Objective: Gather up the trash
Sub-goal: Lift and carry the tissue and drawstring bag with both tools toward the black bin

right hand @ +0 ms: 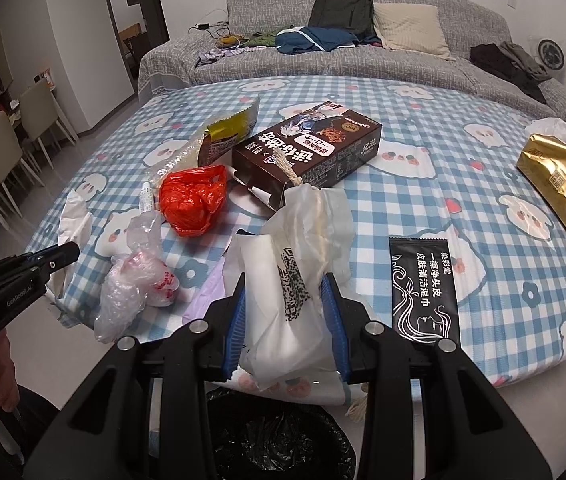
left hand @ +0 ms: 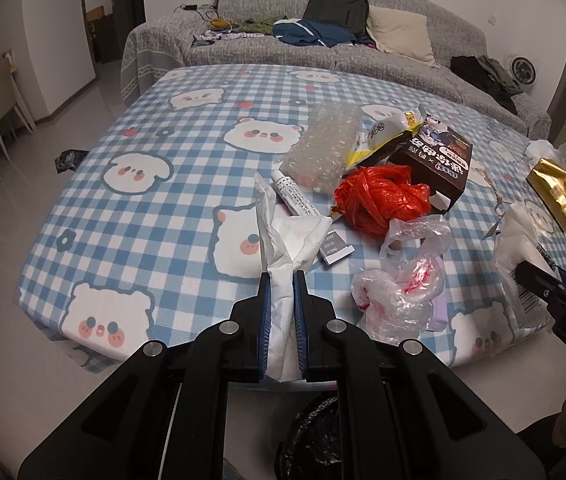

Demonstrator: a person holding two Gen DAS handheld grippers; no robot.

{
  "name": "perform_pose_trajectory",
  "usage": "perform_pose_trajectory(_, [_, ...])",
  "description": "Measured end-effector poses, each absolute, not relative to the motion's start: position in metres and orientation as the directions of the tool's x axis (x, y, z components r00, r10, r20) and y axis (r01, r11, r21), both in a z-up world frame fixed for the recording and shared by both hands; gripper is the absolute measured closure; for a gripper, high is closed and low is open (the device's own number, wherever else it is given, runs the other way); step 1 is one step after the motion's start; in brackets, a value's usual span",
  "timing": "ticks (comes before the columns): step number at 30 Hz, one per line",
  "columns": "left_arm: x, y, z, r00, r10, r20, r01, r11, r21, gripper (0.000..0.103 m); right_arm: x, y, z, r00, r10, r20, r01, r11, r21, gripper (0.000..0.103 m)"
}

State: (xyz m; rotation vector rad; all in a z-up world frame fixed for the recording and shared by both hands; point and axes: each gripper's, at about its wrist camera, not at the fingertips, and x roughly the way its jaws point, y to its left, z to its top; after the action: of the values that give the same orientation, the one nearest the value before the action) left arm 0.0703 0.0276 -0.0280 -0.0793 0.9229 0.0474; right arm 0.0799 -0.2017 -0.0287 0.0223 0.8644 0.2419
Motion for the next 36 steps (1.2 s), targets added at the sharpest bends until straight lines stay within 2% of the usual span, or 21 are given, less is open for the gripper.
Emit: perform_pose_trajectory(36, [-0.030, -0.003, -0.036, 0.620, -0.038, -0.784, -0.038, 0.996, -0.078, 0.093, -0.011, -0.217, -0.028, 0.662, 0.222, -0.716, -0.188, 0.974, 0.128, 0.069])
